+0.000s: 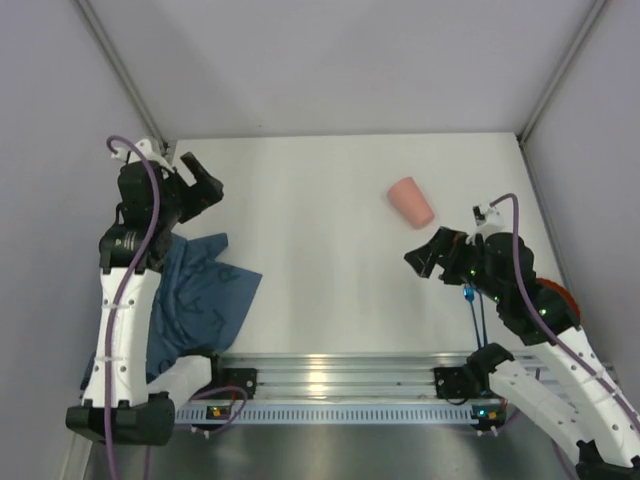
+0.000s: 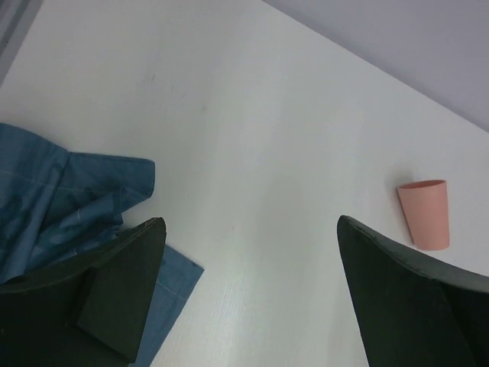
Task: Set the dinner table for one person
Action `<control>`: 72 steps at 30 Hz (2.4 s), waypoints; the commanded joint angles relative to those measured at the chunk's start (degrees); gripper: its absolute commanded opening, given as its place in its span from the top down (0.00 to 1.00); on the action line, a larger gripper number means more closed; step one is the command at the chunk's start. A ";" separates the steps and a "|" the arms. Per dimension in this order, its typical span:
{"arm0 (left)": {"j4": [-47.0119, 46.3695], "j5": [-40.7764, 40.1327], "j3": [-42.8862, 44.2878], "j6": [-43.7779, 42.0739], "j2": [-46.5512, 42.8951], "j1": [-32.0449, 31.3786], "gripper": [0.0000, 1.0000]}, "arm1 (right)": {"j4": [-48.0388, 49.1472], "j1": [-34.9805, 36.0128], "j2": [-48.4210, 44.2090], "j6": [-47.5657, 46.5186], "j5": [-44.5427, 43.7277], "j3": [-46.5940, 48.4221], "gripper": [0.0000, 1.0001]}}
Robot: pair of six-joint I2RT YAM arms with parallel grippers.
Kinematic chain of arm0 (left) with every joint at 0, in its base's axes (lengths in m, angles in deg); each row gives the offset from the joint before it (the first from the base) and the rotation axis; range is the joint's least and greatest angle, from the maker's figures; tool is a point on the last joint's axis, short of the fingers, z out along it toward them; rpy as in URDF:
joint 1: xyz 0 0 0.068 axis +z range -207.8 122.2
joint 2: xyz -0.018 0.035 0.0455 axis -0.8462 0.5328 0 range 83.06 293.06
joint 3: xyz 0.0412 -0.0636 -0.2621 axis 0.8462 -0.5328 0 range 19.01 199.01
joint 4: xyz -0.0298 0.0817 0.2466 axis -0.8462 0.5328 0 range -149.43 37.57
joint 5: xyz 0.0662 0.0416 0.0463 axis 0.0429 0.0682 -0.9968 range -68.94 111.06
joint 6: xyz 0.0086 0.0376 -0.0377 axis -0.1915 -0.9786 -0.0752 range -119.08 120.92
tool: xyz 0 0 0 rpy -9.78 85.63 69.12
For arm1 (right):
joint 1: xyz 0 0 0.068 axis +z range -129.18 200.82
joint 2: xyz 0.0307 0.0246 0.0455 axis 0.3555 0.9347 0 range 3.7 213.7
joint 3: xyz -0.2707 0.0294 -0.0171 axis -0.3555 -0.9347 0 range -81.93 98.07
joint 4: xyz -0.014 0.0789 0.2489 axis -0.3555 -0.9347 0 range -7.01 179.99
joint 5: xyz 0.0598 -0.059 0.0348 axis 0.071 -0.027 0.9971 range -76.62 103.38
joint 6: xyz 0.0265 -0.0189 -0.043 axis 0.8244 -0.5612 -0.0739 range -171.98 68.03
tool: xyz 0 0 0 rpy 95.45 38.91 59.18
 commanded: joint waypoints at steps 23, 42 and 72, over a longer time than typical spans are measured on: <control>1.40 -2.21 -29.11 11.65 -0.24 -3.00 0.23 | -2.98 1.14 61.64 -8.03 6.91 36.88 0.00; -7.12 2.71 -35.26 11.74 9.86 -3.09 0.24 | -0.08 5.02 93.35 2.18 10.53 64.53 0.01; -17.24 -0.63 -16.75 6.83 48.61 -22.68 1.00 | -4.03 -17.75 48.70 -12.85 5.35 21.70 0.00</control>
